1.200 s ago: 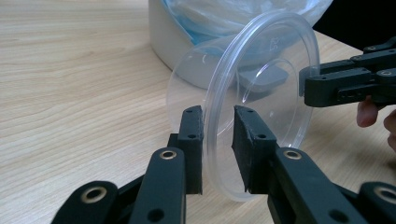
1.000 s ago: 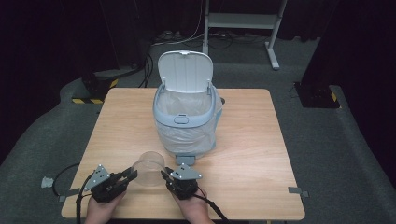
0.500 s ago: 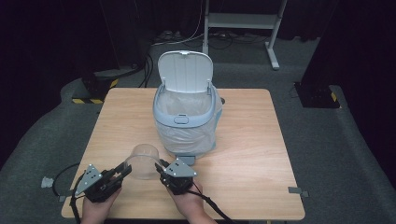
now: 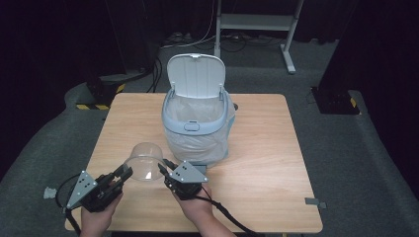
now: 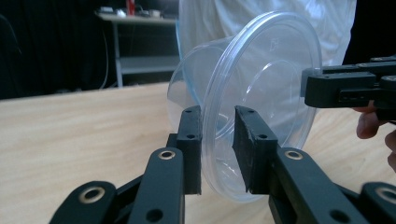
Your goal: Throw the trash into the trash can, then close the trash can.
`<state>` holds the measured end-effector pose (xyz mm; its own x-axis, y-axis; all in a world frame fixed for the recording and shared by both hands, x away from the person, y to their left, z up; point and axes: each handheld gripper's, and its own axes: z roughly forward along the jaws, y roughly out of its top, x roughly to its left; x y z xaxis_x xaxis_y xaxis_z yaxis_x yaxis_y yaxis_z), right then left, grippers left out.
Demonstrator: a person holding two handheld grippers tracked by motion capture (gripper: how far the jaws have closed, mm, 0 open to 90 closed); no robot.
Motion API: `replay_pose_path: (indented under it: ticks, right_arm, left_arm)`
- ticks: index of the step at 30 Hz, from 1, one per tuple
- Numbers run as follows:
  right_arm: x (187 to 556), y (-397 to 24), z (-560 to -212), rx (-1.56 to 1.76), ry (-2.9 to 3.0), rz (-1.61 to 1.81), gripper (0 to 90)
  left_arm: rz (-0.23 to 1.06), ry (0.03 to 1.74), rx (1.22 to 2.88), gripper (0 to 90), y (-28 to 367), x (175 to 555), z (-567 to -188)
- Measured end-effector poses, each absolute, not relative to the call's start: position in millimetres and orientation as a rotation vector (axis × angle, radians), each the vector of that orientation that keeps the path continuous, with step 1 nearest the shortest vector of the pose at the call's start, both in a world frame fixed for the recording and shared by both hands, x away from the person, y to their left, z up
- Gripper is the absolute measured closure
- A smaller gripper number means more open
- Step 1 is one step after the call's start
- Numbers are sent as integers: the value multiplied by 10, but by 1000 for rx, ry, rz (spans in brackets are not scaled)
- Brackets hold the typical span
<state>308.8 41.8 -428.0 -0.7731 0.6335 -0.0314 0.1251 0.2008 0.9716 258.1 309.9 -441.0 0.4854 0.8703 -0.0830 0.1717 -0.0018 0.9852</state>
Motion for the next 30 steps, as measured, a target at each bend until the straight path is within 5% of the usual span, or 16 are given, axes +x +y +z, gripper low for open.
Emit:
replay_pose_path:
  ticks: [30]
  right_arm:
    - [3149,466,-3547,572,1911,1692,758]
  left_arm:
    - [828,850,1423,730,3148,2583,-3595]
